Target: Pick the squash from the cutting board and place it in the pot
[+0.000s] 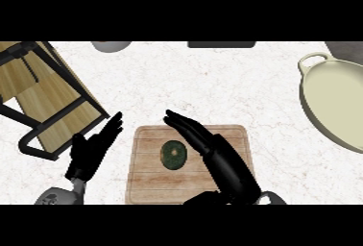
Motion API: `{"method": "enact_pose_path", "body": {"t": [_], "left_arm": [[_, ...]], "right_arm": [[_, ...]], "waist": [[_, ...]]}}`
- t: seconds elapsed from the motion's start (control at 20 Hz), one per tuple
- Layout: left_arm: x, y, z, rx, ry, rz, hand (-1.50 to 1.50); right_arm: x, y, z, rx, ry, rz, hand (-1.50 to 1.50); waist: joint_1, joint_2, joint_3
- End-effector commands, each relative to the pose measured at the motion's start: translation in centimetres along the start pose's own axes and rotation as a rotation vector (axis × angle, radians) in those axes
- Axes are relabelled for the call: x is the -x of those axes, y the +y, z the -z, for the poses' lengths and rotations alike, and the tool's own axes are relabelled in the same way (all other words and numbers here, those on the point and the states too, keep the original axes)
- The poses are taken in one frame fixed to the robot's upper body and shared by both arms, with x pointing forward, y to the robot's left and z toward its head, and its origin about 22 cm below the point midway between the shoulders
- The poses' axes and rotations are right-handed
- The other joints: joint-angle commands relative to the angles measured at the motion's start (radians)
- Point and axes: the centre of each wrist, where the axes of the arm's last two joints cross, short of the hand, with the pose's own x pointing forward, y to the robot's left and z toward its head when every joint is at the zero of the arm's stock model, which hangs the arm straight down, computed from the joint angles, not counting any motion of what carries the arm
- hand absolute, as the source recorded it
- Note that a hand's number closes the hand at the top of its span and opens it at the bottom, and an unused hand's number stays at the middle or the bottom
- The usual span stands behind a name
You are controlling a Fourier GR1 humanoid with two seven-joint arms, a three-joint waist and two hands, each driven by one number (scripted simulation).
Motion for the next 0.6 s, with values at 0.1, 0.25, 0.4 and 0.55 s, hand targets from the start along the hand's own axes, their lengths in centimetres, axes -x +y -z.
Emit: {"method": "enact_pose_path", "body": {"t": [0.1,0.25,0.4,0.55], "left_arm": [[1.0,-1.2,-0.4,0.004,-0.003,-0.009,0.00],[-0.3,-0.1,0.7,0.018,-0.002,0.013,0.00],[0.0,0.5,0.3,0.023,-0.001,-0.010,0.00],[-0.6,0.1,0.2,0.009,0.004,-0.013,0.00]], "right_arm": [[-0.2,-0.1,1.7,-0.089,0.211,0.037,-1.50],[0.0,1.4,4.0,-0.242,0.307,-0.027,-1.50],[2.8,3.3,3.8,-0.368,0.368,-0.091,-1.50],[3.3,1.9,4.8,-0.390,0.391,-0.126,-1.50]], "waist": [[0.008,0.003,0.001],[0.014,0.006,0.000],[0.020,0.007,0.001],[0.011,0.003,0.001]]}}
